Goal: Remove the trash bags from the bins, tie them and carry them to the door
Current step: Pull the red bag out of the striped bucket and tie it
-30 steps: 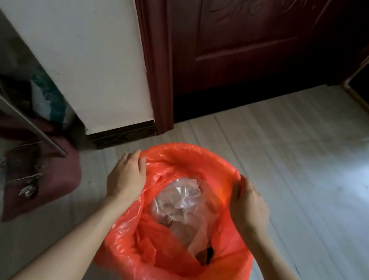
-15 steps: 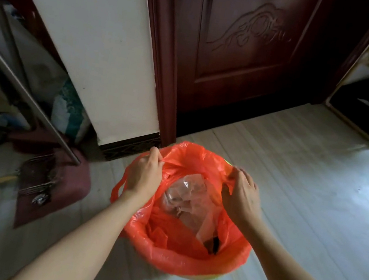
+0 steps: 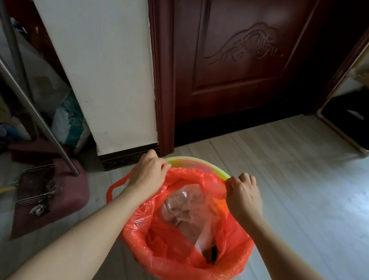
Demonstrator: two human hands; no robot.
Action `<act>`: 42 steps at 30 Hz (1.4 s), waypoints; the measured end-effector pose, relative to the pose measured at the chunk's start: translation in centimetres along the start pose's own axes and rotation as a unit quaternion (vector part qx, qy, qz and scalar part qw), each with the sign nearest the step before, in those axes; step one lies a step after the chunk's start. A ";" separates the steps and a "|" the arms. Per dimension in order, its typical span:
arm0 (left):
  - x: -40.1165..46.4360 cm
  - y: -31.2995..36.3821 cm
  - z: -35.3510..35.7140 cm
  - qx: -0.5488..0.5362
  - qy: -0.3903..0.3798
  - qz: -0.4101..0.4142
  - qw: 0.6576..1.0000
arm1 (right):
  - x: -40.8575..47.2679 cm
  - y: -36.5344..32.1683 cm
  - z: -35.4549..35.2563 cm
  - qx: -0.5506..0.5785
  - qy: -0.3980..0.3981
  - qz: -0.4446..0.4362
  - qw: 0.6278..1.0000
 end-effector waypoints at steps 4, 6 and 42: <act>-3.4 0.3 -0.8 0.005 0.125 0.107 0.986 | -2.4 0.3 -1.2 -0.023 0.028 -0.095 0.995; -5.2 -0.4 0.3 0.043 0.117 0.133 0.983 | -4.3 0.7 -1.5 -0.050 0.017 -0.122 0.991; -4.6 -2.6 2.0 0.085 0.096 0.060 0.990 | -2.8 3.5 0.7 0.082 -0.011 0.050 0.995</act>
Point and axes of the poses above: each hand's wrist, its own x-axis towards the middle knuckle, its own z-axis out of the palm, y = z × x, the point moved 6 cm from there along x, towards the middle knuckle, and after that the axes turned 11 degrees about x, right-handed, at the moved point
